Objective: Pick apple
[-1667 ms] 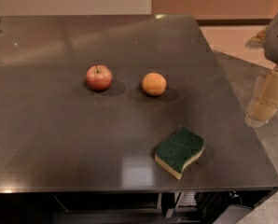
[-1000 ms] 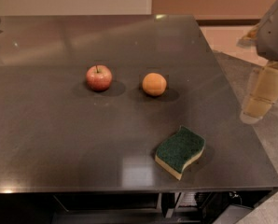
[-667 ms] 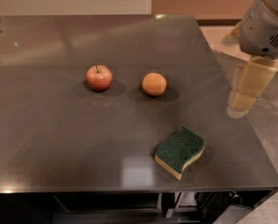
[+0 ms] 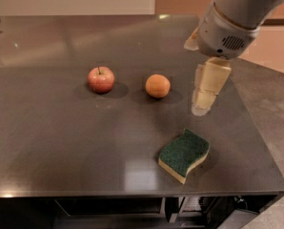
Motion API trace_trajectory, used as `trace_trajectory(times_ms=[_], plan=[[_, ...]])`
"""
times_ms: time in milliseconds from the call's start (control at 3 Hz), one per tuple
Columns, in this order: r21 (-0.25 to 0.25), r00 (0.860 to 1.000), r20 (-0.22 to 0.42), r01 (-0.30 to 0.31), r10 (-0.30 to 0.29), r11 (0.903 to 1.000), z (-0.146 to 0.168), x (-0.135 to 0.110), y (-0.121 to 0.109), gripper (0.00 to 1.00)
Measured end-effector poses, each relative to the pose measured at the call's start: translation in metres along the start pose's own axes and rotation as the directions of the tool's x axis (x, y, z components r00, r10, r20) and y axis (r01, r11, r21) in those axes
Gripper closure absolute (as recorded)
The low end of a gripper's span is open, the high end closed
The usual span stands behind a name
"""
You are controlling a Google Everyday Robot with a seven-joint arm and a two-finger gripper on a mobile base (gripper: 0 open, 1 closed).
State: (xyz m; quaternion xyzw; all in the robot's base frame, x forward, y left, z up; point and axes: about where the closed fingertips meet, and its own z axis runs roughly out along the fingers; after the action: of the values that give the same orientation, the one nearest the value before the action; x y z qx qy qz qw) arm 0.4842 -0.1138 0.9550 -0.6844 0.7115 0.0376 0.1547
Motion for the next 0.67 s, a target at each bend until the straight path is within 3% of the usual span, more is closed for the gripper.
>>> trace_trajectory(times_ms=[667], plan=[[-0.019, 0.997, 0.052, 0.054, -0.053, 0.9984, 0.043, -0.054, -0.020, 0.00]])
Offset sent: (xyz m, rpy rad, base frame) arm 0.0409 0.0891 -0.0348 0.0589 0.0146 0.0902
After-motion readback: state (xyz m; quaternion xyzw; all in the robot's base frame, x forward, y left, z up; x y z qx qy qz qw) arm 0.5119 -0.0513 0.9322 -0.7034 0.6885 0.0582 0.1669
